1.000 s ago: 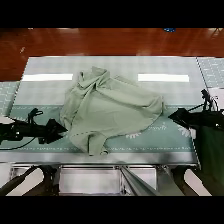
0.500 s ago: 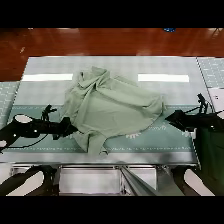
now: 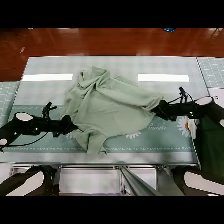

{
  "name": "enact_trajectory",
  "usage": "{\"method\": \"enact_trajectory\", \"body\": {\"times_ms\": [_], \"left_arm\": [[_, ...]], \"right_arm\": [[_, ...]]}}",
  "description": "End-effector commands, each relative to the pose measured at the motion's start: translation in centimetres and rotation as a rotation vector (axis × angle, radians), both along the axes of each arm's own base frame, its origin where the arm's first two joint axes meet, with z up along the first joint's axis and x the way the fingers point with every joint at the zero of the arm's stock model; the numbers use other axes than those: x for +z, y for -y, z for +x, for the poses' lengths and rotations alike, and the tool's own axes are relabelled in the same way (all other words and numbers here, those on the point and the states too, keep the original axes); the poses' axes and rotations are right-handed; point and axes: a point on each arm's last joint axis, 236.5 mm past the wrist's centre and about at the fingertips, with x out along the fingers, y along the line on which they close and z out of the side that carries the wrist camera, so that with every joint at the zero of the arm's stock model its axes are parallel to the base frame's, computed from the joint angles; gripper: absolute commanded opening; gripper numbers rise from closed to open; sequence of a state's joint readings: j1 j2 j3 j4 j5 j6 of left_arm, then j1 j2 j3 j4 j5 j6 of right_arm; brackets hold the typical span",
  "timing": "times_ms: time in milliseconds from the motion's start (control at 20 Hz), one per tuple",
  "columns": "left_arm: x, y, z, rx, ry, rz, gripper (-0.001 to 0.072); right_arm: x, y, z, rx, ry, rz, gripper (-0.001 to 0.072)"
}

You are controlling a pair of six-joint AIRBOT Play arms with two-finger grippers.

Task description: Fold the shirts.

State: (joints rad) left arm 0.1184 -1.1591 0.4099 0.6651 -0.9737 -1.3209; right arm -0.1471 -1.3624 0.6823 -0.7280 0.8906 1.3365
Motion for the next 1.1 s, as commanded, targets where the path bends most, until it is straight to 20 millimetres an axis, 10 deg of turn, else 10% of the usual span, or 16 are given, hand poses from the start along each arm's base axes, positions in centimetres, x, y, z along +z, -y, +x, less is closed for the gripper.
{"method": "enact_trajectory", "body": {"times_ms": [0,200,350,450,700,900,1050], "left_arm": [[0.5,0.0,0.5,-0.005,0.016,-0.005,0.0021],[10.1,-1.4,7.6,-0.06,0.28,-0.025,0.0021],[25.1,-4.1,13.5,-0.056,0.662,0.056,0.0021],[36.4,-4.6,14.1,-0.058,0.944,0.14,0.0021],[56.0,-3.5,7.0,-0.049,1.46,0.316,0.0021],[62.3,-4.0,0.0,0.006,1.636,0.516,0.0021],[63.1,-4.9,-5.2,0.032,1.681,0.695,0.002]], "right_arm": [[0.6,-3.4,3.2,0.083,0.061,-0.016,0.0023],[10.4,-4.5,6.4,0.273,0.281,-0.028,0.0023],[25.2,-2.1,9.4,0.253,0.613,-0.16,0.0022],[35.7,-1.1,8.1,0.23,0.841,-0.264,0.0022],[52.6,-0.7,-2.8,0.169,1.276,-0.398,0.0022],[56.5,1.1,-11.3,0.069,1.389,-0.51,0.0022],[55.9,1.8,-16.0,0.044,1.371,-0.547,0.0022]]}}
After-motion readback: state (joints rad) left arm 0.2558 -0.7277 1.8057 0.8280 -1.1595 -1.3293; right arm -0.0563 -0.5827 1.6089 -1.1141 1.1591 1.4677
